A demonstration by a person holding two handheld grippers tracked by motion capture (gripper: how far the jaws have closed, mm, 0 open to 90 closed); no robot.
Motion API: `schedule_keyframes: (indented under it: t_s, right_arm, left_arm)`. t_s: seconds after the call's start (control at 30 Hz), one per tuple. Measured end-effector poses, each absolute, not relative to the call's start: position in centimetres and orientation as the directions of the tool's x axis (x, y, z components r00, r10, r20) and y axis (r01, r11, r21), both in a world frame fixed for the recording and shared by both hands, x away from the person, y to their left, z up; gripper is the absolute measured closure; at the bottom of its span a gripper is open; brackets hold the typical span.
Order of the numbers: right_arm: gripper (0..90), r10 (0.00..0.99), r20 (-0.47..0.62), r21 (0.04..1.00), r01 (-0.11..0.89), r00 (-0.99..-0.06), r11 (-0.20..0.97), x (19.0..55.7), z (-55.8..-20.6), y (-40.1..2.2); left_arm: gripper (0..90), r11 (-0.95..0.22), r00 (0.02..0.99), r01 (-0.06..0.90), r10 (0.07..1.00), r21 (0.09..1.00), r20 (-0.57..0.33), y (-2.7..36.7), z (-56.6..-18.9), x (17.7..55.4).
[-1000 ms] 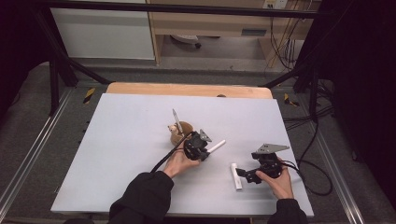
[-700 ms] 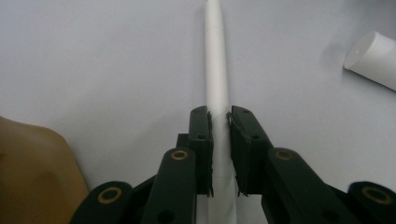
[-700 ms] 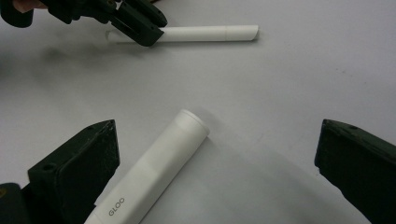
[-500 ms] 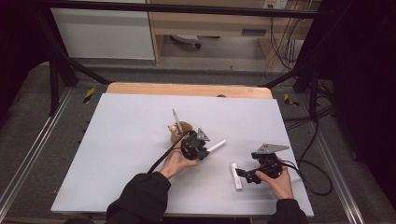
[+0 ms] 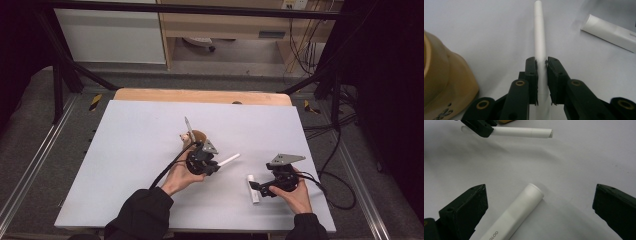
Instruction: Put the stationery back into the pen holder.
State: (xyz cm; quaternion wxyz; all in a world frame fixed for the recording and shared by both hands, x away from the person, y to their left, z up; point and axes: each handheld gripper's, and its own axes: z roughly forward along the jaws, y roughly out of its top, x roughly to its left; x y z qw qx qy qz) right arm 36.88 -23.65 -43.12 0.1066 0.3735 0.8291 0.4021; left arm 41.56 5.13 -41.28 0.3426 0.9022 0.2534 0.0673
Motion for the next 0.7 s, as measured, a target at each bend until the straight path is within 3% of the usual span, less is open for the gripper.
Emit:
schedule_keyframes:
  t_s: [0.7]
  right_arm:
    - [1.6,0.617,-0.033,0.700,0.423,-0.786,0.575,35.9,-41.9,-18.7]
  left_arm:
    - [78.3,-0.641,0.872,0.427,0.479,0.638,-0.101,10.2,-40.9,39.6]
